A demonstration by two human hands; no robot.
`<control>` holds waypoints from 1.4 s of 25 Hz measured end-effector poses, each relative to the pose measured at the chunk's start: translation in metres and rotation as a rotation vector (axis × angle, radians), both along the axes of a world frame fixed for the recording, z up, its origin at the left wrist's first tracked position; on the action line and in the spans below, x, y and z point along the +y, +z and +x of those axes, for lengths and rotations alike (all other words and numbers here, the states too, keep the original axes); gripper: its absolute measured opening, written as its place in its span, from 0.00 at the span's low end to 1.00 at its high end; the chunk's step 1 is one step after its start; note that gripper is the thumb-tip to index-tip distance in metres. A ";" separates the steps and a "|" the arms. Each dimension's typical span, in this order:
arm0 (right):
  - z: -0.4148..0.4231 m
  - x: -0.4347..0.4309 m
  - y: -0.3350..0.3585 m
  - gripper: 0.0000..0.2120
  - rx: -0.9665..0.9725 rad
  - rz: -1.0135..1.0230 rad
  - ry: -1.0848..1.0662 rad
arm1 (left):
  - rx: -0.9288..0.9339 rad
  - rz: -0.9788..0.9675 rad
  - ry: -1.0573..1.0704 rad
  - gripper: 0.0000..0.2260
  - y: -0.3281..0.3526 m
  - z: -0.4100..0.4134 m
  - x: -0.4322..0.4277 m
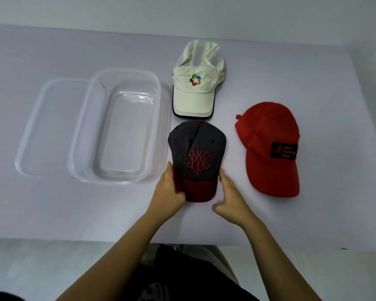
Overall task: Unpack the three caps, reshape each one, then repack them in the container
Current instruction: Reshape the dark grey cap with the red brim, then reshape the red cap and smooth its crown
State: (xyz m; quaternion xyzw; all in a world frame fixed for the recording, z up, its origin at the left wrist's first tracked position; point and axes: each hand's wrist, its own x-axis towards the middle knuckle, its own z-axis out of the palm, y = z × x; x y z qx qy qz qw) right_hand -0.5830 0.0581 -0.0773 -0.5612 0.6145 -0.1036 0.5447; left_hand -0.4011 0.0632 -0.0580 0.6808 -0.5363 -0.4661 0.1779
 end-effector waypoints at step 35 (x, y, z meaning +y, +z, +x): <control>-0.174 0.011 -0.012 0.30 0.602 -0.379 0.043 | -0.315 -0.318 -0.376 0.33 -0.040 -0.203 0.001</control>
